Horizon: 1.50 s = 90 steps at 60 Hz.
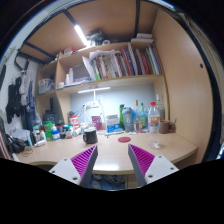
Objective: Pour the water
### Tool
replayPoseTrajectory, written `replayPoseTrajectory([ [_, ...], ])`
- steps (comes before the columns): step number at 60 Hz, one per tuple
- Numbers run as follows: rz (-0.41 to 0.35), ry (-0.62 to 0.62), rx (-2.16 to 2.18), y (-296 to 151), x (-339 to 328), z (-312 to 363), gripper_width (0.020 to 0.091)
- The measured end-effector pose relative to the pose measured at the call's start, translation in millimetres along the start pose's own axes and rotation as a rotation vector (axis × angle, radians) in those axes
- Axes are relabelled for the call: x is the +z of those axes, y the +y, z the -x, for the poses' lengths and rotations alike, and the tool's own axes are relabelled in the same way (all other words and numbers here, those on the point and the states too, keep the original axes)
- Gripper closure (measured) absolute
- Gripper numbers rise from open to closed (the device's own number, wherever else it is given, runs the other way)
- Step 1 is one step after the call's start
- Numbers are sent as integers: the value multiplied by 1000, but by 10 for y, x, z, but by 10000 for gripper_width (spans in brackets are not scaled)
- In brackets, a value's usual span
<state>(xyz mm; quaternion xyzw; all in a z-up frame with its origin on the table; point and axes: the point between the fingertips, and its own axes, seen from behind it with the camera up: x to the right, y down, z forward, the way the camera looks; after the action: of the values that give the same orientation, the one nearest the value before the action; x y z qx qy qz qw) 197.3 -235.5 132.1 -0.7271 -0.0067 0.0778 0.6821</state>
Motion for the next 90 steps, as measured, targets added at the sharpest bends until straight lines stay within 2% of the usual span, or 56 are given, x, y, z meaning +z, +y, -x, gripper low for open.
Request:
replayPoseTrajectory([
  [24, 41, -53, -122, 140, 78, 253, 307],
  [33, -5, -40, -141, 30, 149, 119, 307],
  [37, -33, -20, -163, -45, 246, -82, 306],
  [54, -3, 163, -139, 22, 1209, -1609, 310],
  [69, 41, 231, -175, 33, 2188, -2353, 310],
  [77, 51, 237, -161, 63, 2586, -2502, 311],
  [81, 39, 232, -173, 54, 2770, -2538, 338],
  [86, 25, 246, -147, 90, 2928, -2597, 546],
  [90, 0, 272, -119, 60, 2969, -2652, 562],
])
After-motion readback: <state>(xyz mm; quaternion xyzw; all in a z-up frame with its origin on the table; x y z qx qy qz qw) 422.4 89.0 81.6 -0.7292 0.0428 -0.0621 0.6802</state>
